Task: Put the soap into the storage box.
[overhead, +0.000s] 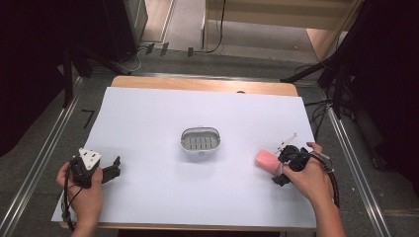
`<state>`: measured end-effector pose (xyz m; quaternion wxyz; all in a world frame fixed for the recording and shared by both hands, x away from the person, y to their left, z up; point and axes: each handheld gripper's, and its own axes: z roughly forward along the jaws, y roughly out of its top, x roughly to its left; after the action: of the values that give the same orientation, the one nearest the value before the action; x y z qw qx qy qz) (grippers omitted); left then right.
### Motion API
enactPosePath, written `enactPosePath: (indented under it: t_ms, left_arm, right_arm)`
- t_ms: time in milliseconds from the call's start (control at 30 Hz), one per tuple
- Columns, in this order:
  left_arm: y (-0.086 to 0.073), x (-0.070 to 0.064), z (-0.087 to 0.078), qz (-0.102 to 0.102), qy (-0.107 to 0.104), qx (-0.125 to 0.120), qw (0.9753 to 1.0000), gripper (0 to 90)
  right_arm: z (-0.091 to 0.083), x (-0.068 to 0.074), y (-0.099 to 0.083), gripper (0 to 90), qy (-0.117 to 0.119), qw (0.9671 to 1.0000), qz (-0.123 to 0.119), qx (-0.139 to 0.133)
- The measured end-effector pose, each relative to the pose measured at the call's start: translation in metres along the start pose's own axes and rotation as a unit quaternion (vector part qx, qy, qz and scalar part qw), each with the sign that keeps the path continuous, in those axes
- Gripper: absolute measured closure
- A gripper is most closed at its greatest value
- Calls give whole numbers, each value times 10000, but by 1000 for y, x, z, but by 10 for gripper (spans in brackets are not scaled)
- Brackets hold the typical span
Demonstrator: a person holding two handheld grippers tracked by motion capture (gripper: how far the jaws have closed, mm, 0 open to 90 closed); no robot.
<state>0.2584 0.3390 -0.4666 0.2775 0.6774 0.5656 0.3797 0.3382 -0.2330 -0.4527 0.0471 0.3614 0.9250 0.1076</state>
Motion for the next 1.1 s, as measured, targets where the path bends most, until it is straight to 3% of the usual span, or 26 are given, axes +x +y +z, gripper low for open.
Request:
enactPosePath:
  t_ms: [733, 967, 1100]
  left_arm:
    - [0, 0, 0, 0, -5, 26, 10000, 117]
    - [0, 0, 0, -2, -10, 24, 10000, 117]
    - [0, 0, 0, -7, -15, 24, 10000, 117]
  right_arm:
    - [5, 3, 34, 0, 136, 9993, -319, 126]
    - [7, 3, 41, 5, 159, 9993, -291, 153]
    - [8, 4, 45, 164, 245, 9986, -450, 158]
